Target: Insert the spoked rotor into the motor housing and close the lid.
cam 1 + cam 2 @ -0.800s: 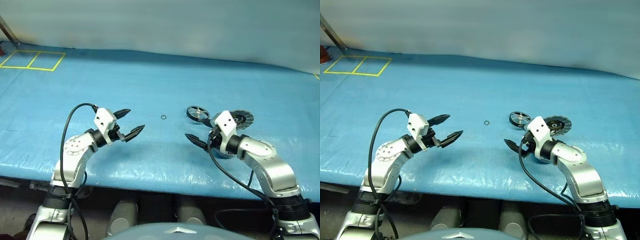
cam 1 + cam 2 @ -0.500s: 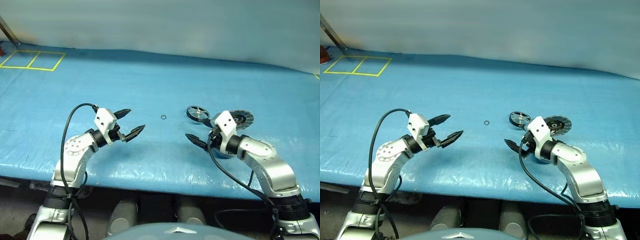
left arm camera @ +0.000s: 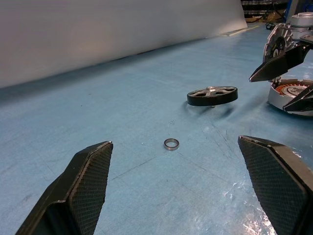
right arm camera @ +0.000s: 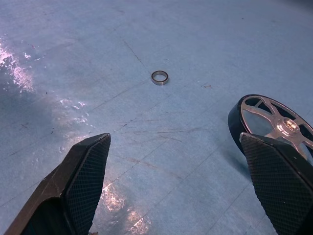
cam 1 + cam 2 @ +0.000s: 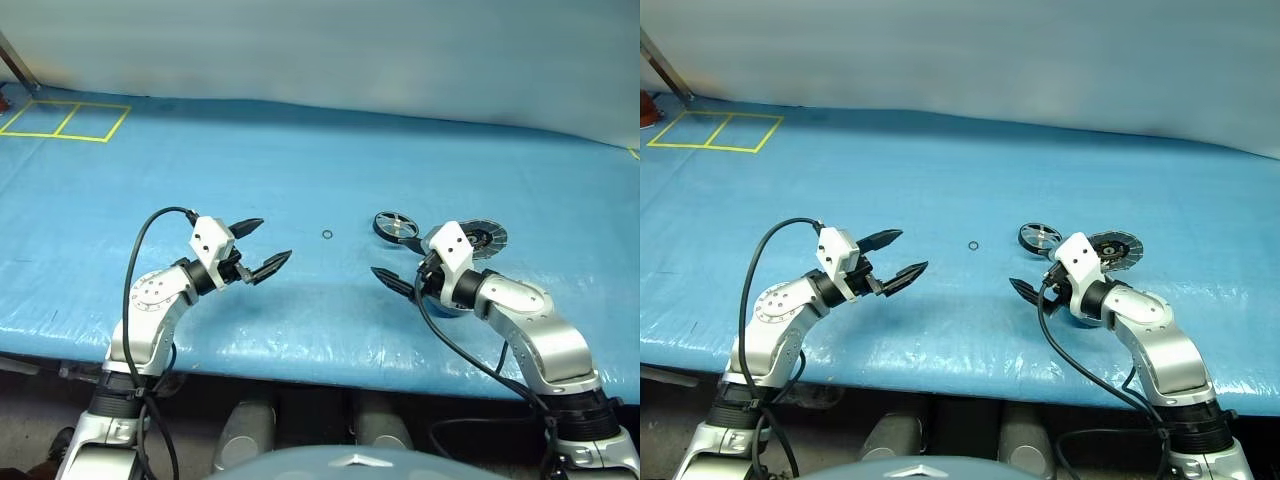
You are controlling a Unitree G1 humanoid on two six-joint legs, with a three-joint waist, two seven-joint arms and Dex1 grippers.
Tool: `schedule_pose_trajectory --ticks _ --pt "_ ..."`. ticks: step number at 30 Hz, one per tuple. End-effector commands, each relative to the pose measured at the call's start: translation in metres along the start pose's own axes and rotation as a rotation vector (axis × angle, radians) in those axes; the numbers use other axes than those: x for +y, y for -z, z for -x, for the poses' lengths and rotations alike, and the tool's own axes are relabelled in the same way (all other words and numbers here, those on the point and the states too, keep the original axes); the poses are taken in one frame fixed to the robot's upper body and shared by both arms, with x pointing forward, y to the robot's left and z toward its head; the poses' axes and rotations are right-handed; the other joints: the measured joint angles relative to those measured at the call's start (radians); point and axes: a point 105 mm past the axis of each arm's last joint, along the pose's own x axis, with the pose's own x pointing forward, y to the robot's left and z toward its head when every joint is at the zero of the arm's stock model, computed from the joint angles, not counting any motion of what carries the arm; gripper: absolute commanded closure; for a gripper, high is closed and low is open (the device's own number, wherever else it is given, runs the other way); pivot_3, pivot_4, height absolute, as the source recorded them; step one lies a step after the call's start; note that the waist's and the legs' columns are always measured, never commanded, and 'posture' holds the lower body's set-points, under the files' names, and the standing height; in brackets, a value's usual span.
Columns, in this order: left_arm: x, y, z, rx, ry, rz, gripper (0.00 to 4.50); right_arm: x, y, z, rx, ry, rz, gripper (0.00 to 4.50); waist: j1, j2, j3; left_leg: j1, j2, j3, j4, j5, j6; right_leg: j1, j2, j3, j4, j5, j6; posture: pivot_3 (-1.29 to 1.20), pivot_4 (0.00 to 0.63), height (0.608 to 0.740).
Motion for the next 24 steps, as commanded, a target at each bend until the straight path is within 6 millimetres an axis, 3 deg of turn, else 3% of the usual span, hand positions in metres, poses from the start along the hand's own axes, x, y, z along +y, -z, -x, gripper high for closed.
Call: schedule_pose_trajectory --ticks 1,9,14,18,24 --pt "-0.002 -0.007 -0.002 -0.026 0.013 -0.014 0.00 -0.002 -0.015 0.003 -0.044 0.009 0.042 0.02 0.000 0.000 0.000 0.000 0.000 0.000 0.000 0.000 0.000 0.000 0.000 0.000 0.000 0.000 0.000 0.00 0.150 0.740" --pt "-0.004 -0.006 -0.003 -0.025 0.019 -0.015 0.00 -0.002 -0.012 0.005 -0.006 -0.003 0.073 0.02 0.000 0.000 0.000 0.000 0.000 0.000 0.000 0.000 0.000 0.000 0.000 0.000 0.000 0.000 0.000 0.00 0.150 0.740" --pt "-0.006 -0.006 -0.004 -0.030 0.025 -0.013 0.00 -0.022 0.008 0.038 0.299 0.019 0.282 0.02 0.004 0.000 0.000 -0.001 -0.001 0.000 0.001 0.000 0.000 0.000 -0.001 -0.001 0.000 0.000 0.000 0.00 0.150 0.740" --pt "-0.007 -0.005 -0.005 -0.030 0.027 -0.009 0.00 -0.036 -0.001 0.060 0.418 0.022 0.394 0.02 0.000 0.000 0.001 -0.001 0.000 0.000 0.000 0.000 0.000 0.000 -0.001 -0.001 -0.001 0.000 0.000 0.00 0.150 0.740" --pt "-0.009 -0.004 -0.008 -0.037 0.028 -0.002 0.00 -0.044 -0.006 0.074 0.539 -0.041 0.517 0.02 0.001 0.000 0.001 -0.001 0.000 0.002 0.001 0.000 0.000 0.000 -0.002 -0.001 -0.001 0.000 0.000 0.00 0.150 0.740"
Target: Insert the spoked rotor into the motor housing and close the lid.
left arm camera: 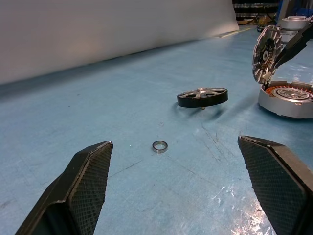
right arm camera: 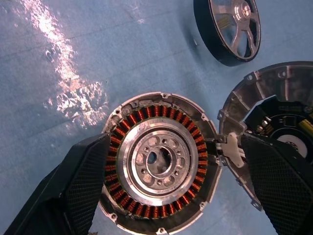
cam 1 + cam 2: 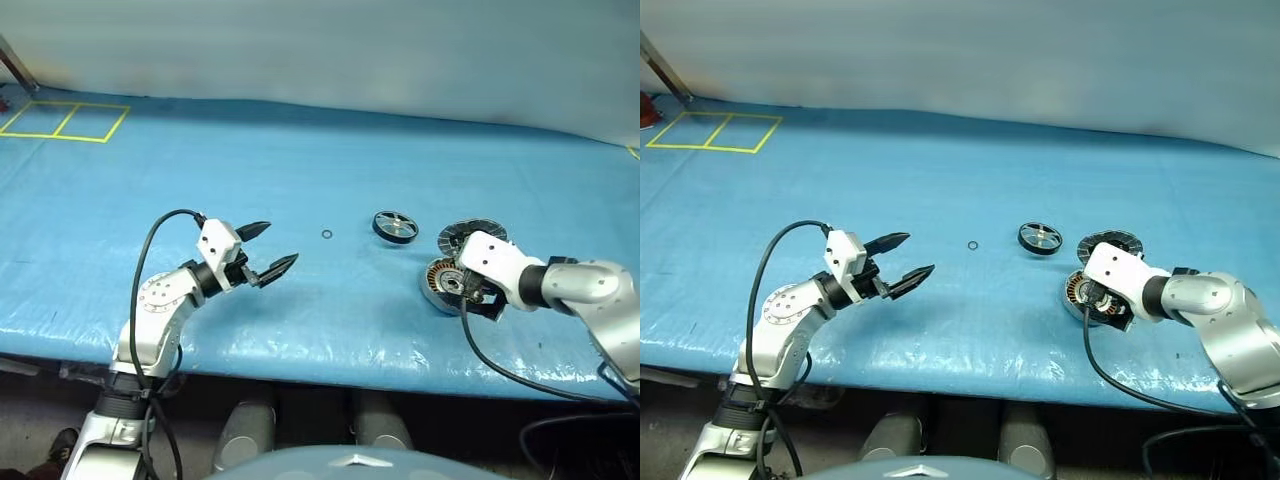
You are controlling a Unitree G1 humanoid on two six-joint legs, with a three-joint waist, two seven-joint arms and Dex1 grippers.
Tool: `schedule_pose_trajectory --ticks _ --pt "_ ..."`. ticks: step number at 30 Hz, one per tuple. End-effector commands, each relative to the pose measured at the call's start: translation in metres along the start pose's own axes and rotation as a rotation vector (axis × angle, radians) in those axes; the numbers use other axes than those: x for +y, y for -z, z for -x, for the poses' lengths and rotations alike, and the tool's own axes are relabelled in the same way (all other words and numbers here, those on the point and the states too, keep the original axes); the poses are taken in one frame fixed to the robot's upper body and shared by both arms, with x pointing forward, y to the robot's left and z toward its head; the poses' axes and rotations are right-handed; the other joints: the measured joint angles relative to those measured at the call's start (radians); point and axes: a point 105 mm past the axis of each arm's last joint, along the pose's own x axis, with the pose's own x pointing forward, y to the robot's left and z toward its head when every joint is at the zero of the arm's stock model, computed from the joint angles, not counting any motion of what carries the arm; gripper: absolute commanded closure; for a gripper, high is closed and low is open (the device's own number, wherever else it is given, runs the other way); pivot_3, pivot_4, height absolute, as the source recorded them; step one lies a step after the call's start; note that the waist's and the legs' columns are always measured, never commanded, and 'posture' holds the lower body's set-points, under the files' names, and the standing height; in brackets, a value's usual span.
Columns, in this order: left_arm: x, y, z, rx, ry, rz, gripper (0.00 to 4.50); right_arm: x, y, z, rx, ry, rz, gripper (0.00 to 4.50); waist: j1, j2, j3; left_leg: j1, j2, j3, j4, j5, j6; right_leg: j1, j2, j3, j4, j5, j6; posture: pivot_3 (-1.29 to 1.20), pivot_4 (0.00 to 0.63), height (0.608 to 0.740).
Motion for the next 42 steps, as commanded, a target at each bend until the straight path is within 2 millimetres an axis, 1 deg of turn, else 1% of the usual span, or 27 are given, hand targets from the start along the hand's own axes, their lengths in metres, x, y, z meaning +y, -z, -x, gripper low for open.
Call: schedule_pose_trajectory --ticks 1,5,7,11,17,24,32,37,42 --pt "-0.001 -0.006 -0.003 -0.031 0.004 -0.020 0.00 -0.006 -0.004 0.008 0.022 -0.017 0.076 0.02 0.002 0.000 0.000 0.000 0.000 0.000 0.000 0.000 0.000 0.000 0.000 0.000 0.000 0.000 0.000 0.00 0.150 0.740" --pt "-0.002 -0.005 -0.003 -0.034 -0.004 -0.016 0.00 -0.004 0.008 0.005 0.072 -0.069 0.083 0.02 0.002 -0.001 0.000 -0.001 0.000 0.000 0.000 0.000 0.000 0.000 0.000 0.000 -0.001 0.000 0.000 0.00 0.150 0.740" --pt "-0.001 -0.004 -0.002 -0.034 -0.012 -0.015 0.00 -0.002 0.010 0.004 0.077 -0.088 0.081 0.02 0.002 0.000 0.000 -0.001 0.000 0.000 0.000 0.000 0.000 0.000 -0.001 0.000 -0.001 0.000 0.000 0.00 0.150 0.740" --pt "0.000 -0.002 0.001 -0.031 -0.026 -0.013 0.00 0.002 0.010 0.003 0.063 -0.129 0.074 0.02 0.002 0.000 0.000 -0.001 0.000 0.000 0.000 0.000 0.000 0.000 0.000 0.000 -0.001 0.000 0.000 0.00 0.150 0.740" --pt "-0.001 -0.001 0.002 -0.030 -0.033 -0.011 0.00 0.007 0.014 0.000 0.063 -0.167 0.062 0.02 0.004 -0.001 0.000 -0.001 0.000 0.000 0.000 0.000 0.000 0.000 -0.001 0.000 -0.001 0.000 0.000 0.00 0.150 0.740" --pt "0.000 0.000 0.003 -0.026 -0.040 -0.015 0.00 0.013 0.009 0.001 0.031 -0.192 0.064 0.02 0.003 -0.001 0.000 -0.001 0.000 0.000 0.000 0.000 0.000 0.000 -0.001 0.000 -0.001 0.000 0.000 0.00 0.150 0.740" --pt "-0.001 0.000 0.001 -0.028 -0.037 -0.014 0.00 0.011 0.003 0.004 0.005 -0.185 0.068 0.02 0.003 -0.001 0.000 -0.001 0.000 0.000 0.000 0.000 0.000 0.000 -0.001 0.000 -0.001 0.000 0.000 0.00 0.150 0.740" --pt "0.000 -0.001 0.000 -0.031 -0.038 -0.016 0.00 0.016 0.016 -0.002 0.049 -0.208 0.053 0.02 0.003 -0.001 0.000 -0.001 0.000 0.000 0.000 0.000 0.000 0.000 -0.001 0.000 -0.001 0.000 0.000 0.00 0.150 0.740" --pt "0.000 0.000 0.002 -0.028 -0.044 -0.018 0.00 0.020 0.014 -0.005 0.027 -0.225 0.035 0.02 0.002 -0.001 0.000 0.000 0.000 0.000 0.000 0.000 0.000 0.000 0.000 0.000 -0.001 0.000 0.000 0.00 0.150 0.740"
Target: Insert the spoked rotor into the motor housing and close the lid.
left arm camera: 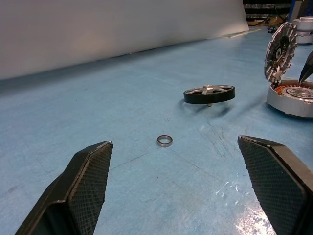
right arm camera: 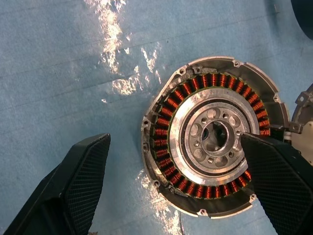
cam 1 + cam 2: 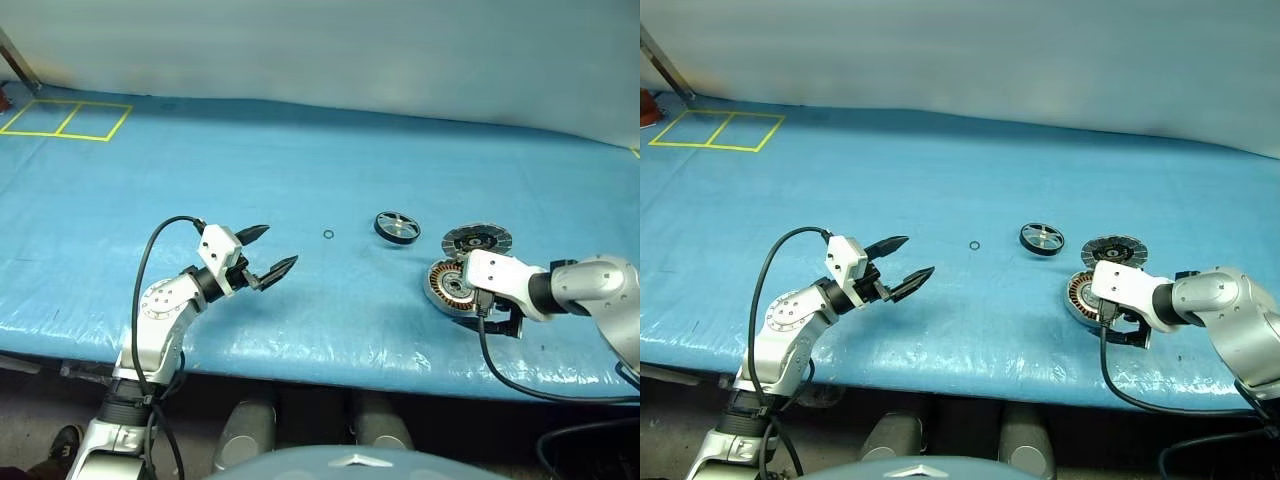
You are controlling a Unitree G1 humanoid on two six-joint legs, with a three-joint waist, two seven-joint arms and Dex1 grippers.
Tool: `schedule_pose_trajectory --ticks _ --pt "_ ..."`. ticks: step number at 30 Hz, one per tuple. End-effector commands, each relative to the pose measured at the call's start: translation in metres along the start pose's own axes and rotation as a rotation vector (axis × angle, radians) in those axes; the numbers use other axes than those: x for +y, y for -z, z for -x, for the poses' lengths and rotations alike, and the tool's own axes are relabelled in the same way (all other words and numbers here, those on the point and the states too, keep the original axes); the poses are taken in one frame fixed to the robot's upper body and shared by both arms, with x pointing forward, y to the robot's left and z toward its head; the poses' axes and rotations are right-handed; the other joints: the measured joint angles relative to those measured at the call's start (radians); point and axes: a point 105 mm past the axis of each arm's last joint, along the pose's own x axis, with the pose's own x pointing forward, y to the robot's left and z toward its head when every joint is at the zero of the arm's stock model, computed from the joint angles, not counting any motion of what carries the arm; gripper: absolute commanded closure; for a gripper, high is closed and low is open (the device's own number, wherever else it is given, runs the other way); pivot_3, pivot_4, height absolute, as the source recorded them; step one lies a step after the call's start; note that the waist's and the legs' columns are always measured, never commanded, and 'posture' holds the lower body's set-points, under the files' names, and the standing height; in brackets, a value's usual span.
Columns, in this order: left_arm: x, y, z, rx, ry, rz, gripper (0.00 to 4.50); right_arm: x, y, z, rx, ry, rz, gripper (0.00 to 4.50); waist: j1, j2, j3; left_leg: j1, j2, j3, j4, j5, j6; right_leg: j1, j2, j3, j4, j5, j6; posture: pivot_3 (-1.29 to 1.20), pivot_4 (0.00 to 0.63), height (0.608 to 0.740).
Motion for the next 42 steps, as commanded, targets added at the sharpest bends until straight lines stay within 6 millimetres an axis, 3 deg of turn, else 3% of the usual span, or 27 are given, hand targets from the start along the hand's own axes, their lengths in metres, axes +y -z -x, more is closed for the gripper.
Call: schedule_pose_trajectory --ticks 1,13,16,19,20,23,26,29,38,42 --pt "0.002 -0.006 0.000 -0.025 -0.008 -0.027 0.00 -0.001 -0.003 -0.001 -0.011 0.002 0.010 0.02 0.001 0.000 0.000 0.000 0.000 0.000 0.000 0.000 0.000 0.000 0.000 0.000 0.000 0.000 0.000 0.00 0.150 0.740" --pt "0.003 -0.007 0.001 -0.020 -0.013 -0.036 0.00 0.004 0.004 -0.013 -0.008 -0.034 -0.039 0.02 0.001 0.000 0.000 0.000 0.000 0.000 0.001 0.000 0.000 0.000 0.000 0.000 0.000 0.000 0.000 0.00 0.150 0.740" --pt "0.003 -0.007 0.001 -0.019 -0.015 -0.040 0.00 0.004 0.010 -0.018 0.004 -0.034 -0.056 0.60 0.000 0.000 0.000 0.000 0.000 0.000 0.001 0.000 0.000 0.001 0.000 0.000 0.000 0.000 0.000 0.00 0.150 0.740" --pt "0.003 -0.007 0.002 -0.019 -0.016 -0.041 0.00 0.003 0.010 -0.019 0.003 -0.026 -0.053 1.56 0.002 0.000 0.000 0.001 0.000 0.000 0.001 0.000 0.000 0.001 0.000 0.000 0.000 0.000 0.000 0.00 0.150 0.740" --pt "0.003 -0.007 0.002 -0.019 -0.017 -0.042 0.00 0.003 0.010 -0.019 0.002 -0.029 -0.055 1.56 0.003 0.000 0.000 0.001 0.000 0.000 0.001 0.000 0.000 0.001 0.000 0.000 0.000 0.000 0.000 0.00 0.150 0.740" --pt "0.003 -0.007 0.002 -0.018 -0.018 -0.046 0.00 0.004 0.009 -0.021 0.001 -0.030 -0.056 2.27 0.002 -0.002 -0.001 0.001 0.000 0.000 0.001 0.000 0.000 0.001 0.000 0.000 0.000 0.000 0.000 0.00 0.150 0.740" --pt "0.004 -0.007 0.002 -0.017 -0.021 -0.049 0.00 0.004 0.006 -0.022 -0.009 -0.018 -0.035 2.40 -0.002 -0.004 -0.002 0.002 0.000 0.000 0.001 0.000 0.000 0.002 0.000 0.000 0.000 0.000 0.000 0.00 0.150 0.740" --pt "0.004 -0.007 0.003 -0.016 -0.024 -0.050 0.00 0.004 -0.005 -0.021 -0.031 0.003 0.010 2.41 -0.002 -0.004 -0.002 0.003 0.000 0.000 0.003 0.000 0.000 0.003 0.000 0.000 0.001 0.000 0.000 0.00 0.150 0.740" --pt "0.005 -0.004 0.006 -0.005 -0.028 -0.044 0.00 0.024 -0.070 -0.021 -0.200 -0.019 0.206 2.41 -0.006 -0.002 -0.001 0.000 0.000 0.000 0.003 0.000 0.000 0.000 0.000 0.000 0.002 0.001 0.001 0.00 0.150 0.740" --pt "0.005 -0.003 0.007 -0.002 -0.031 -0.041 0.00 0.029 -0.089 -0.027 -0.241 -0.048 0.247 2.41 0.000 -0.002 0.000 -0.001 0.000 0.000 0.004 0.000 0.000 0.000 0.000 0.000 0.002 0.001 0.002 0.00 0.150 0.740"
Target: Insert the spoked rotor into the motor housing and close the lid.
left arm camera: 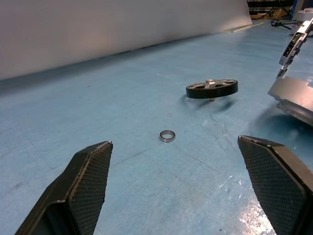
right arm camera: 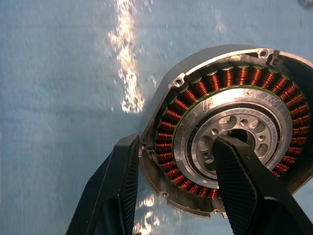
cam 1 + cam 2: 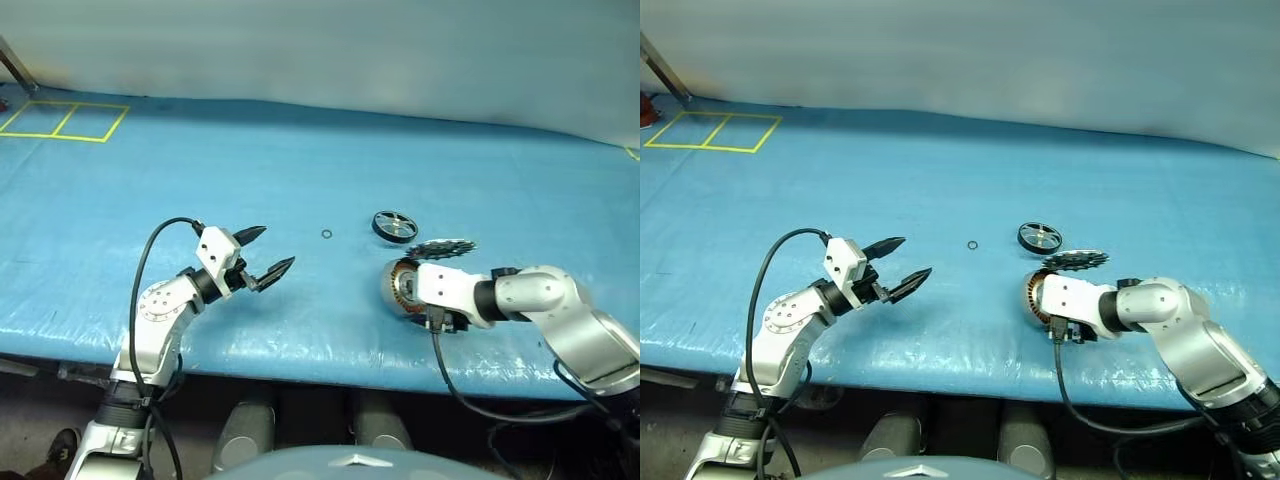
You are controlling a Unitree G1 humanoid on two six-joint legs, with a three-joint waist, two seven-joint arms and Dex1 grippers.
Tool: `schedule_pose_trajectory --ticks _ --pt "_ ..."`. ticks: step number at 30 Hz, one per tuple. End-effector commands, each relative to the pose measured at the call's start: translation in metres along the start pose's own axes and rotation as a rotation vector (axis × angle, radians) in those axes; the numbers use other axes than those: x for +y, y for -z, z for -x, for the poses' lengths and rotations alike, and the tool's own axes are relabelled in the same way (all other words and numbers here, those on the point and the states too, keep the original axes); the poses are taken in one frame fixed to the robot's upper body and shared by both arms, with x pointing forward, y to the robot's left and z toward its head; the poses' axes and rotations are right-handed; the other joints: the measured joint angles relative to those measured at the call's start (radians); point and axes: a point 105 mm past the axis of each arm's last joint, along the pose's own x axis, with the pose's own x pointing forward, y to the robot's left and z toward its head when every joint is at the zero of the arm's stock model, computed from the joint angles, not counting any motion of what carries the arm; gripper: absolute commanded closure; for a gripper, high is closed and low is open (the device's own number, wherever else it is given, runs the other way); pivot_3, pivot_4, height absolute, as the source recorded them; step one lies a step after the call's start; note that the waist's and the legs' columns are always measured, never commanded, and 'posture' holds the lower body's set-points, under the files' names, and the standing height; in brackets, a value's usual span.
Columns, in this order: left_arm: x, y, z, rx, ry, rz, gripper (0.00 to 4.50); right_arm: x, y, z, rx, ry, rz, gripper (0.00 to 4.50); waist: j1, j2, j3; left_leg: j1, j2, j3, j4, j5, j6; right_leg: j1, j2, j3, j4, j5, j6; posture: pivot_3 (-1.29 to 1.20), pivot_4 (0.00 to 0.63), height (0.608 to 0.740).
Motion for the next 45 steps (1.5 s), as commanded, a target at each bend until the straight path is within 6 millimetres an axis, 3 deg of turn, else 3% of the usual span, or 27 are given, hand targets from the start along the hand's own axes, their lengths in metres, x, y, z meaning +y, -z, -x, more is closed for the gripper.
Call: schedule_pose_trajectory --ticks 1,11,16,20,23,28,32,38,45 --pt "0.003 -0.006 0.003 -0.023 -0.011 -0.017 0.00 -0.007 -0.021 -0.001 -0.036 0.025 0.075 2.41 0.001 0.000 0.000 0.000 0.000 0.000 0.000 0.000 0.000 0.000 0.000 0.000 0.000 0.000 0.000 0.00 0.150 0.740" --pt "0.003 -0.004 0.011 -0.018 -0.051 -0.014 0.00 -0.001 -0.031 -0.034 -0.039 -0.052 0.054 2.41 0.000 0.000 0.000 0.000 0.000 -0.001 0.000 0.000 0.000 0.000 0.000 0.000 0.000 0.000 0.000 0.00 0.150 0.740" --pt "0.003 -0.002 0.015 -0.008 -0.062 -0.013 0.00 -0.008 -0.033 -0.041 -0.050 -0.009 0.030 2.41 -0.006 -0.001 0.000 0.001 0.001 -0.001 0.001 0.000 0.000 0.000 0.001 0.000 0.001 0.000 0.000 0.00 0.150 0.740" --pt "0.003 -0.002 0.016 -0.004 -0.066 -0.015 0.00 -0.008 -0.042 -0.040 -0.097 -0.001 0.030 1.30 -0.004 0.000 0.000 0.000 0.001 -0.001 0.003 0.000 0.000 0.000 0.001 0.000 0.001 0.000 0.000 0.00 0.150 0.740" --pt "0.004 -0.002 0.016 0.000 -0.064 -0.016 0.00 -0.011 -0.065 -0.031 -0.223 0.027 -0.021 0.34 -0.002 0.000 0.000 0.000 0.000 -0.001 0.002 0.000 0.000 0.000 0.001 0.000 0.001 0.000 0.000 0.00 0.150 0.740" --pt "0.002 -0.003 0.007 0.002 -0.020 -0.020 0.00 -0.011 -0.078 -0.009 -0.323 0.073 -0.062 0.34 0.005 0.000 0.000 -0.001 0.000 -0.002 0.002 0.000 0.000 0.000 0.001 -0.001 0.000 0.000 0.000 0.00 0.150 0.740" --pt "0.008 -0.005 0.002 0.001 -0.005 -0.023 0.00 -0.016 -0.065 0.007 -0.333 0.152 -0.141 0.34 0.003 0.000 0.000 -0.001 0.000 -0.003 0.002 0.000 0.000 0.001 0.001 -0.001 0.000 0.000 0.000 0.00 0.150 0.740" --pt "0.021 -0.009 -0.015 0.004 0.016 -0.027 0.00 -0.017 -0.024 0.023 -0.295 0.322 -0.345 0.34 0.005 0.000 0.000 -0.001 0.000 -0.002 0.002 0.000 0.000 0.001 0.001 -0.001 0.001 0.000 0.000 0.00 0.150 0.740" --pt "0.034 0.000 -0.050 0.033 0.078 0.064 0.00 -0.005 -0.021 0.012 -0.363 0.340 -0.455 0.34 -0.001 0.000 0.000 -0.001 0.000 -0.002 0.004 0.000 0.000 0.001 0.001 -0.001 0.001 0.000 0.000 0.00 0.150 0.740"
